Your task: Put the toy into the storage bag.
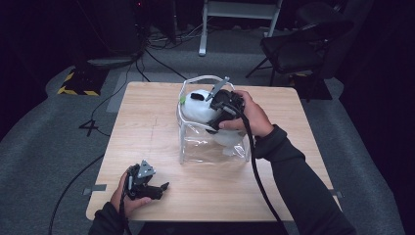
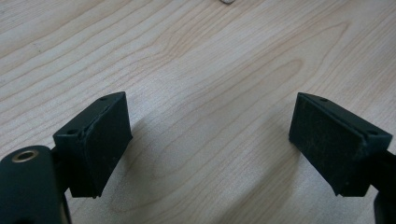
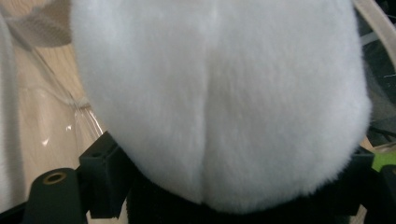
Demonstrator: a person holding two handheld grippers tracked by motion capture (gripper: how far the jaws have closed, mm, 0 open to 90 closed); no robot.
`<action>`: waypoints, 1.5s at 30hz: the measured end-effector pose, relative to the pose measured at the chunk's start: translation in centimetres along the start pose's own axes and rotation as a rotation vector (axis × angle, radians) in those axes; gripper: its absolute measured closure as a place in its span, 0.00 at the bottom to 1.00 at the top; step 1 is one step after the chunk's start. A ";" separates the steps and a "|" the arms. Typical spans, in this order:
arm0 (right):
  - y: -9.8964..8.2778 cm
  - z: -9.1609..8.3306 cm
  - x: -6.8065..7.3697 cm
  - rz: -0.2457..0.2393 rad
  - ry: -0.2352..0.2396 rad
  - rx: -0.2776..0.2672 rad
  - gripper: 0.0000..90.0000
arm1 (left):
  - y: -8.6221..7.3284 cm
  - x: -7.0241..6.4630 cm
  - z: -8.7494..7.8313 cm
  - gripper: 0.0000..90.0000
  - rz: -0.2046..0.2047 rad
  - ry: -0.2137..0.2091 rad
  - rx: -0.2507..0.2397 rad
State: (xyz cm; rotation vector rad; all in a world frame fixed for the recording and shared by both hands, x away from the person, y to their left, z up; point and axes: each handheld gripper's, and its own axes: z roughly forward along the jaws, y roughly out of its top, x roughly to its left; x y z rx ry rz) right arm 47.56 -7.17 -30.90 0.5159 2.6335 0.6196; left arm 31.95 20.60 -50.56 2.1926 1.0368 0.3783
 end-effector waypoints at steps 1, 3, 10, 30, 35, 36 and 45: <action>0.0 0.0 0.0 0.000 0.000 0.000 0.22 | 0.0 0.0 0.0 0.14 0.000 0.000 0.000; 0.1 0.1 0.1 0.002 -0.002 0.015 0.22 | 0.0 0.0 0.0 0.14 0.000 0.000 0.000; 0.3 0.0 -0.1 0.009 0.021 0.049 0.21 | 0.0 0.0 0.0 0.14 0.001 0.000 0.000; -0.2 -0.2 -0.3 0.019 0.037 0.007 0.24 | 0.0 0.0 0.0 0.14 0.000 0.000 0.000; -0.3 -0.4 -0.3 0.011 0.053 -0.006 0.23 | 0.0 0.0 0.0 0.14 0.000 0.000 0.000; -0.4 -0.3 -0.3 0.008 0.051 0.002 0.21 | 0.0 0.0 0.0 0.14 0.000 0.000 0.000; 0.1 -0.2 0.3 -0.038 0.046 0.085 0.21 | 0.0 0.0 0.0 0.14 0.002 0.000 0.000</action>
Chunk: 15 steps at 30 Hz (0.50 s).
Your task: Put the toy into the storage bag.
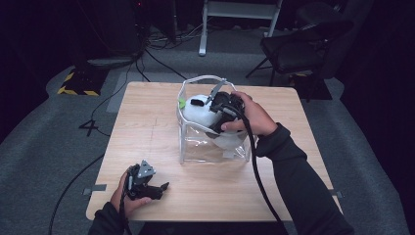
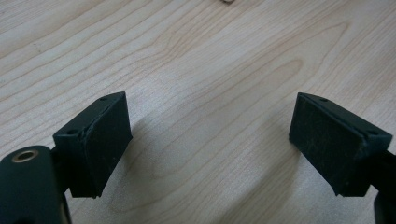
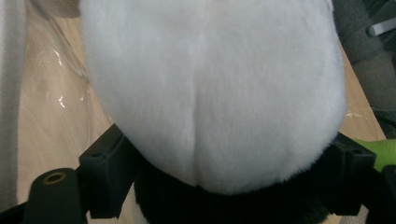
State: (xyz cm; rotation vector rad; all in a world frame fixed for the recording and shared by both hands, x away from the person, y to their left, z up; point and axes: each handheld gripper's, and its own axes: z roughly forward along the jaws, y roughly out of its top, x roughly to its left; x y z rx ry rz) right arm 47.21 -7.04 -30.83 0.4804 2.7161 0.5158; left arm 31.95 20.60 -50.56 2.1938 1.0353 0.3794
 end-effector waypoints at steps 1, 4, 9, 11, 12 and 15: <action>0.1 0.0 0.0 -0.003 -0.003 0.010 0.22 | 0.0 0.0 0.0 0.15 -0.001 -0.001 -0.001; 0.2 -0.2 0.3 -0.020 -0.002 0.041 0.22 | 0.0 0.0 0.0 0.15 -0.001 -0.001 -0.001; 0.1 -0.4 0.3 -0.028 -0.003 0.049 0.22 | 0.0 0.0 0.0 0.15 -0.001 -0.002 -0.002; 0.1 -0.6 0.2 -0.021 -0.012 0.046 0.22 | 0.0 0.0 0.0 0.15 -0.001 -0.003 -0.002; 0.1 -0.6 0.3 -0.020 -0.020 0.045 0.22 | 0.0 0.0 0.0 0.15 -0.001 -0.003 -0.002; 0.1 -0.8 0.5 -0.030 -0.048 0.032 0.23 | 0.0 0.0 0.0 0.15 -0.001 -0.003 -0.002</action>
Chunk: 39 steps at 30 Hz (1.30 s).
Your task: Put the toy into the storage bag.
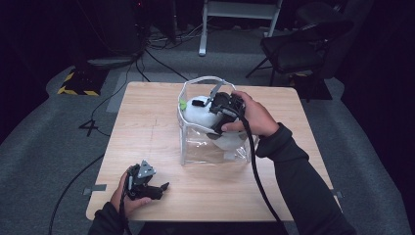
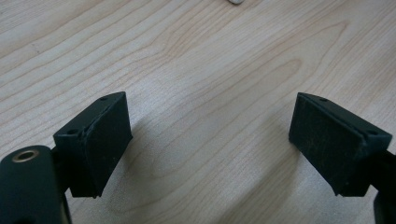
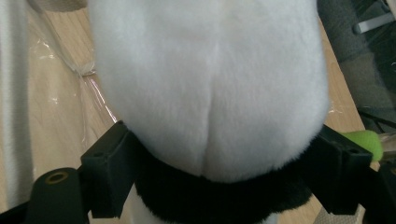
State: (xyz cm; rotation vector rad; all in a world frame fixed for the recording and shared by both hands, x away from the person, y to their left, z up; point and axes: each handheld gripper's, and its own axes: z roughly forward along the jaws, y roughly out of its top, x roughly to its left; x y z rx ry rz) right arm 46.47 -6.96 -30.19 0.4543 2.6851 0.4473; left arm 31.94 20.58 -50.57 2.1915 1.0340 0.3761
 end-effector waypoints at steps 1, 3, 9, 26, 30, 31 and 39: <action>0.0 -0.1 0.0 0.006 0.002 -0.006 0.23 | 0.0 0.0 0.0 0.15 0.000 0.000 0.000; -0.2 -0.1 -0.1 0.015 0.003 -0.017 0.23 | 0.0 0.0 0.0 0.15 0.000 0.000 0.000; -0.8 -1.3 -0.7 0.054 0.004 -0.106 0.26 | 0.0 0.0 0.0 0.15 0.000 0.000 0.001; -1.5 -1.2 -0.5 0.066 0.029 -0.136 0.26 | 0.0 0.0 0.0 0.15 0.000 0.001 0.000; -2.0 -2.0 -0.7 0.081 0.044 -0.178 0.25 | 0.0 0.0 0.0 0.15 0.000 0.001 0.000; -2.2 -2.2 -0.8 0.084 0.049 -0.185 0.25 | 0.0 0.0 0.0 0.15 0.001 0.001 0.000; -3.7 -3.8 -0.8 0.108 0.066 -0.261 0.23 | 0.0 0.0 0.0 0.15 0.000 0.001 -0.001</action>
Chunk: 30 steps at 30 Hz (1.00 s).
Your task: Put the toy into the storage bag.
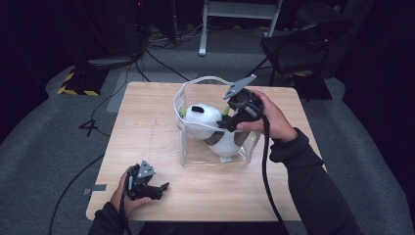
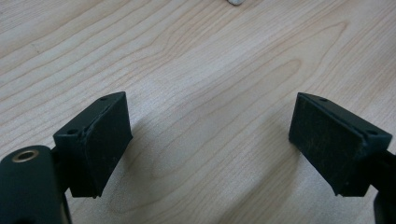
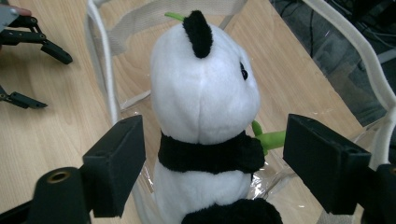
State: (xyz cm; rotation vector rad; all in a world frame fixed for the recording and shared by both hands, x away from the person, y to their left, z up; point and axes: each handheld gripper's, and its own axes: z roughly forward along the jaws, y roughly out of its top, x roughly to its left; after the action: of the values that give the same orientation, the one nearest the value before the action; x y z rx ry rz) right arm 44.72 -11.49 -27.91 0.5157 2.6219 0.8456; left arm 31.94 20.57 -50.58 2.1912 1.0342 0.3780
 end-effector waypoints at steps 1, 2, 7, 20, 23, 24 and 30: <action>-0.1 -0.2 0.0 -0.002 -0.001 -0.007 0.22 | 0.0 0.0 0.0 0.15 0.000 -0.001 0.000; -0.3 -0.4 0.1 0.000 -0.003 -0.011 0.23 | 0.0 0.0 0.0 0.15 0.000 0.000 0.000; -0.9 -1.5 0.2 0.003 -0.009 -0.044 0.23 | 0.0 0.0 0.0 0.15 -0.001 0.000 -0.001; -2.9 -3.3 0.5 0.004 -0.025 -0.081 0.21 | 0.0 0.0 0.0 0.15 0.000 0.000 -0.001; -3.5 -3.8 0.6 0.002 -0.034 -0.098 0.20 | 0.0 0.0 0.0 0.15 0.000 0.000 -0.001; -3.6 -4.0 0.7 0.004 -0.038 -0.101 0.20 | 0.0 0.0 0.0 0.15 0.000 0.000 0.000; -4.9 -4.7 0.8 -0.013 -0.059 -0.101 0.21 | 0.0 0.0 0.0 0.15 0.000 0.000 0.000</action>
State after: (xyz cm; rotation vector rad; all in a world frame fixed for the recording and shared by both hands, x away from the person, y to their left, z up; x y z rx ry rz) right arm 40.85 -17.17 -27.46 0.4877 2.5117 0.9392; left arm 31.94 20.57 -50.58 2.1907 1.0340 0.3778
